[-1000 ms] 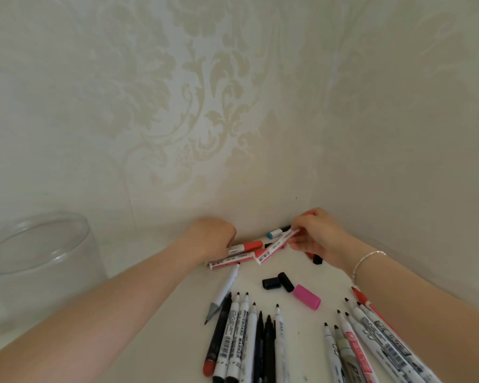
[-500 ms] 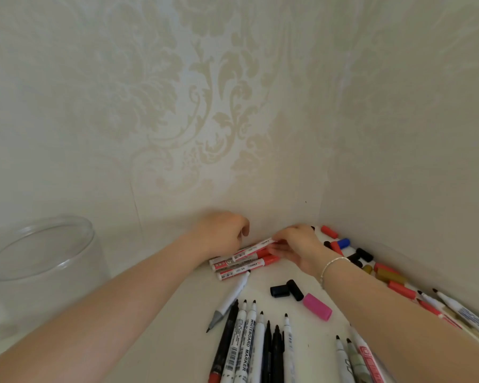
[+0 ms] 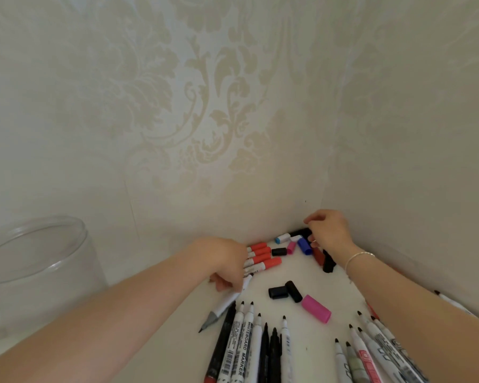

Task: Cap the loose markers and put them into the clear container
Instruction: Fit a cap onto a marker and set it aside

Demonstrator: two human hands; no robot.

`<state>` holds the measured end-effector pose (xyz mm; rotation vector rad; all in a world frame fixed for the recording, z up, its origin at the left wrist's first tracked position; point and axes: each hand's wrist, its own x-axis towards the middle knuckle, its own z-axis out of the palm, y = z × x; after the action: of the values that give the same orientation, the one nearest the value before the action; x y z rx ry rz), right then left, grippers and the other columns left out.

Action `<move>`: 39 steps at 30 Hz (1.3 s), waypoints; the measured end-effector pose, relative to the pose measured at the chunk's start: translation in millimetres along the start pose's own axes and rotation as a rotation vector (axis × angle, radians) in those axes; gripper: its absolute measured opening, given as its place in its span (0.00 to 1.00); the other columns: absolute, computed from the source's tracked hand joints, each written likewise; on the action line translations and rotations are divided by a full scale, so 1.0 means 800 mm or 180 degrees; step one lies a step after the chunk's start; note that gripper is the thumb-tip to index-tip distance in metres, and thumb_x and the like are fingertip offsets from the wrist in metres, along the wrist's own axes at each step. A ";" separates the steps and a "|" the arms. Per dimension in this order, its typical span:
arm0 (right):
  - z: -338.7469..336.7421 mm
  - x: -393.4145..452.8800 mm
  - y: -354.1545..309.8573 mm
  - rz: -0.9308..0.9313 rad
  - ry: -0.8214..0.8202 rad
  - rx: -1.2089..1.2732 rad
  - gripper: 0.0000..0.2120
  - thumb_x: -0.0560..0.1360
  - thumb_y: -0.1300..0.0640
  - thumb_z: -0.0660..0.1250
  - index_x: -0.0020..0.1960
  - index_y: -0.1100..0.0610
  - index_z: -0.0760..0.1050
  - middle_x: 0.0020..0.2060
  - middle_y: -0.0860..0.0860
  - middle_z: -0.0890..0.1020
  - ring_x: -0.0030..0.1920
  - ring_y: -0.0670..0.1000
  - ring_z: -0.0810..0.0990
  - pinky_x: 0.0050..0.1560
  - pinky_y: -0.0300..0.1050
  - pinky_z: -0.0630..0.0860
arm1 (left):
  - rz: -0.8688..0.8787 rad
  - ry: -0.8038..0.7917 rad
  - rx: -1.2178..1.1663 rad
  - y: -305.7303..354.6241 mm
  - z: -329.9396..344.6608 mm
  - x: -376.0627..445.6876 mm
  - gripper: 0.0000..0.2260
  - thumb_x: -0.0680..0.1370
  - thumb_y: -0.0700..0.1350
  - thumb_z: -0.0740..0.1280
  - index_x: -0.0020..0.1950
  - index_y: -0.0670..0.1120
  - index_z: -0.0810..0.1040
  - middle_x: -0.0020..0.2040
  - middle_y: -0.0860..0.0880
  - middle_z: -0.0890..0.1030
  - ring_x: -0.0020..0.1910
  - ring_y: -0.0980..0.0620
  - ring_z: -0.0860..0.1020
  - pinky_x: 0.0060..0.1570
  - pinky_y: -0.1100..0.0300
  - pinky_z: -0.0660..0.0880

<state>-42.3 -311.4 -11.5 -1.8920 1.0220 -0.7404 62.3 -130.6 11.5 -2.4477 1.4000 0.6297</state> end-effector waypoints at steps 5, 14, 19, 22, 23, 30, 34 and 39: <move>-0.019 0.000 0.014 0.0014 -0.0051 -0.0078 0.12 0.76 0.68 0.58 0.45 0.59 0.78 0.36 0.56 0.79 0.34 0.55 0.79 0.38 0.50 0.80 | 0.0084 -0.0070 -0.0058 0.009 -0.001 0.009 0.12 0.74 0.44 0.69 0.34 0.45 0.69 0.32 0.50 0.78 0.30 0.54 0.75 0.38 0.59 0.75; -0.018 0.008 0.029 -0.0349 -0.0348 -0.0726 0.13 0.75 0.68 0.58 0.49 0.58 0.79 0.41 0.54 0.79 0.33 0.47 0.73 0.31 0.38 0.70 | 0.0863 0.0823 -0.1244 0.011 -0.048 -0.005 0.06 0.74 0.47 0.69 0.47 0.46 0.80 0.39 0.52 0.81 0.37 0.56 0.77 0.37 0.64 0.73; -0.015 0.016 0.036 -0.0303 -0.0489 -0.1000 0.14 0.75 0.67 0.58 0.54 0.57 0.79 0.48 0.56 0.79 0.41 0.52 0.77 0.35 0.38 0.72 | 0.1463 0.0919 -0.3209 0.004 -0.051 -0.002 0.08 0.78 0.40 0.65 0.53 0.47 0.81 0.46 0.51 0.85 0.48 0.55 0.83 0.51 0.63 0.78; -0.016 0.023 0.042 -0.0294 -0.0499 -0.1064 0.14 0.76 0.67 0.58 0.55 0.57 0.79 0.51 0.57 0.80 0.42 0.52 0.77 0.32 0.36 0.70 | 0.1589 0.0810 -0.3983 0.010 -0.038 0.007 0.10 0.79 0.38 0.62 0.53 0.44 0.82 0.46 0.48 0.84 0.49 0.52 0.83 0.49 0.63 0.79; -0.016 0.025 0.044 -0.0323 -0.0481 -0.1059 0.14 0.76 0.66 0.58 0.56 0.57 0.79 0.52 0.57 0.80 0.43 0.52 0.77 0.33 0.36 0.71 | 0.1602 0.0682 -0.4338 0.012 -0.035 0.010 0.10 0.80 0.38 0.60 0.53 0.42 0.81 0.45 0.45 0.84 0.49 0.50 0.83 0.49 0.61 0.79; 0.004 0.030 0.044 -0.1060 -0.0629 -0.1763 0.14 0.79 0.61 0.57 0.58 0.54 0.78 0.51 0.54 0.82 0.49 0.54 0.79 0.51 0.51 0.78 | 0.1525 0.0607 -0.5102 0.009 -0.031 0.023 0.10 0.81 0.39 0.56 0.54 0.38 0.77 0.46 0.40 0.83 0.50 0.41 0.83 0.49 0.51 0.81; 0.029 0.023 0.031 -0.1846 -0.0996 -0.2186 0.12 0.76 0.63 0.58 0.54 0.57 0.78 0.49 0.55 0.81 0.48 0.55 0.77 0.45 0.44 0.71 | 0.1513 0.0910 -0.4707 0.001 -0.037 0.020 0.09 0.81 0.39 0.57 0.54 0.40 0.76 0.50 0.40 0.84 0.50 0.44 0.84 0.50 0.53 0.81; 0.051 0.037 0.018 -0.2259 -0.1103 -0.2979 0.13 0.76 0.60 0.59 0.58 0.56 0.76 0.56 0.53 0.77 0.56 0.55 0.72 0.49 0.44 0.63 | 0.1494 0.1263 -0.4183 -0.003 -0.045 0.010 0.09 0.81 0.40 0.59 0.55 0.40 0.77 0.49 0.43 0.85 0.49 0.48 0.84 0.51 0.55 0.80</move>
<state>-0.8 -325.5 -40.0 -3.1377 0.4571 -0.2540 76.5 -150.7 38.7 -3.2789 2.2164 1.6643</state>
